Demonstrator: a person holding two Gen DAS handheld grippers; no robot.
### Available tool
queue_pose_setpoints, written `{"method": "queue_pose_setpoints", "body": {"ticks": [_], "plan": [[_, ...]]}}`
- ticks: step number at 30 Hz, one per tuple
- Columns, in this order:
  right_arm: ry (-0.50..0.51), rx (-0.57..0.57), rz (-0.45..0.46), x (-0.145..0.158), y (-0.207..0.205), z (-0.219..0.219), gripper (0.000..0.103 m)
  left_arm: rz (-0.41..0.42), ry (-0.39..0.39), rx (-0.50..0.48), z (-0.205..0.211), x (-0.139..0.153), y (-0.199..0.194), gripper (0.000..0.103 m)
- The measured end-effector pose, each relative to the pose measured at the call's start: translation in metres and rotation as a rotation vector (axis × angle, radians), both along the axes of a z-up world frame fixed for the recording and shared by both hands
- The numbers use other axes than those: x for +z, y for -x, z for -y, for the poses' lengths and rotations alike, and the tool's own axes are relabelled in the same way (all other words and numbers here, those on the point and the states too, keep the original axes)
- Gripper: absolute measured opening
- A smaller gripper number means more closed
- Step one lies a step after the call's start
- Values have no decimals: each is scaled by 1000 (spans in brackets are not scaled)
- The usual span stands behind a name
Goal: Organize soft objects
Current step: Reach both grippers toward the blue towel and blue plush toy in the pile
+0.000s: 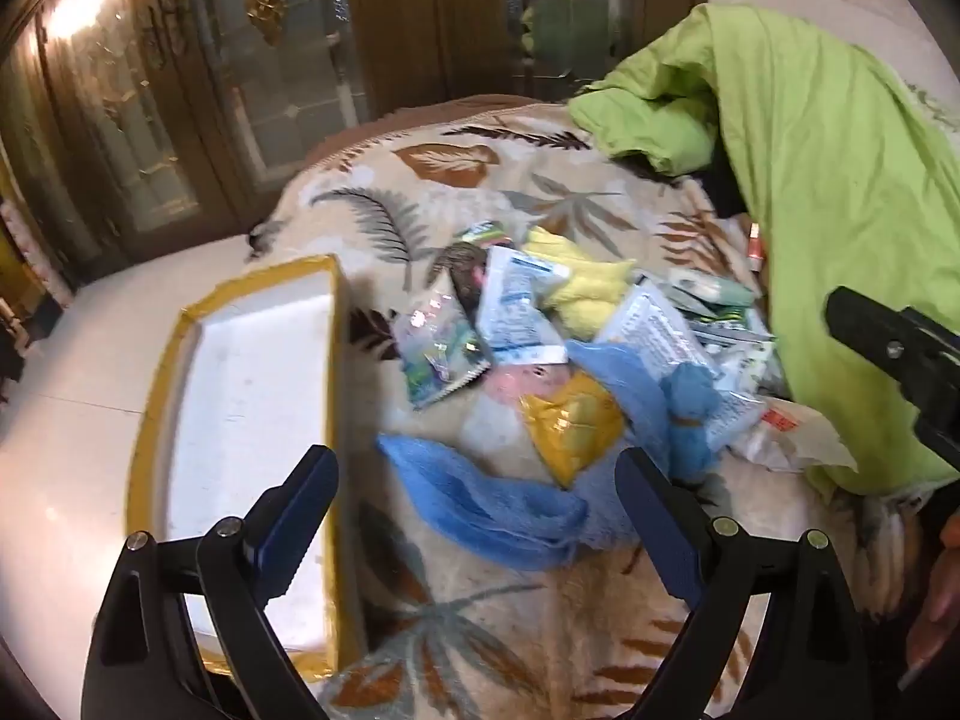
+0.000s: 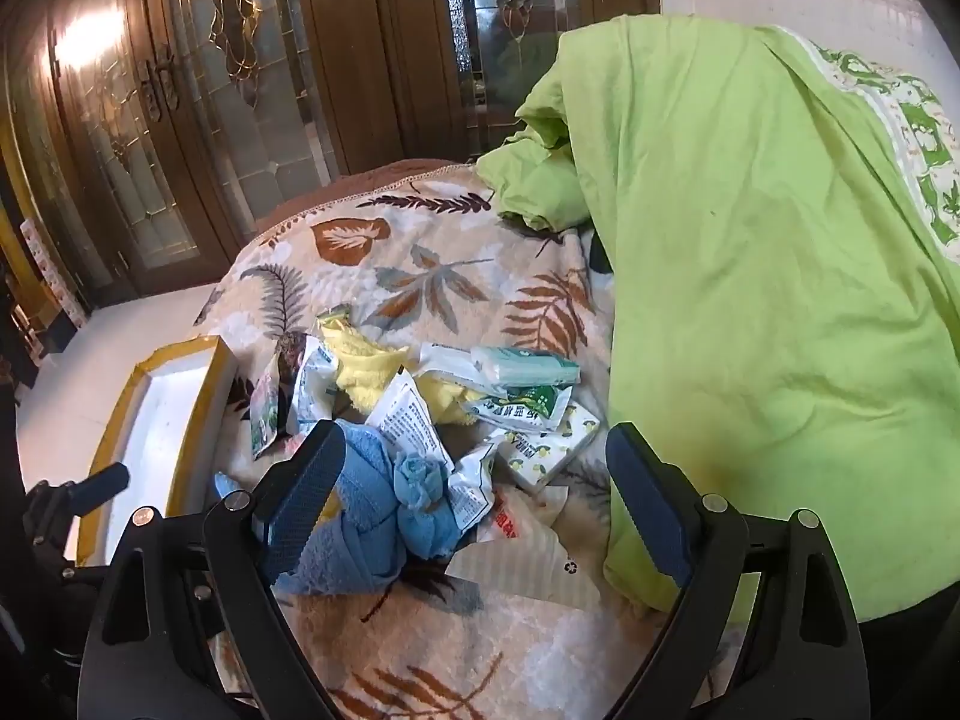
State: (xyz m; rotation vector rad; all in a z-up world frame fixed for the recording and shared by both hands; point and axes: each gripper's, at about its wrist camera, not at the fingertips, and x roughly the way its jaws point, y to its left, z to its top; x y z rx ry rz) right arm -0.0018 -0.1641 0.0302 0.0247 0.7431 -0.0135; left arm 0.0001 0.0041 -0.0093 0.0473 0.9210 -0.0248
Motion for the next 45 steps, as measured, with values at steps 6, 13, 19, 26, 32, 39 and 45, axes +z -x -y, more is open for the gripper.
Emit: {"method": "queue_pose_setpoints", "body": {"ticks": [6,13,19,26,32,39,45], "plan": [[-26,9,-38,-5,1,5,89,-26,98,25,-14,1,-1,94],[-35,105,-132,-29,0,-7,89,-2,186,26,-39,3,-4,94],[-68,186,-231,-58,-3,-23,89,-23,166,36,-47,-6,-8,94],[-145,185,-358,-90,-17,-32,89,-61,128,4,-40,-18,-16,94],[-148,75,-344,-84,-19,-3,89,-101,126,-85,-18,-32,-18,94],[-186,-31,-317,-70,-24,33,89,-78,50,-273,31,-42,-13,94],[-203,-30,-318,-70,-23,34,89,-127,11,-351,45,-58,-24,94]]}}
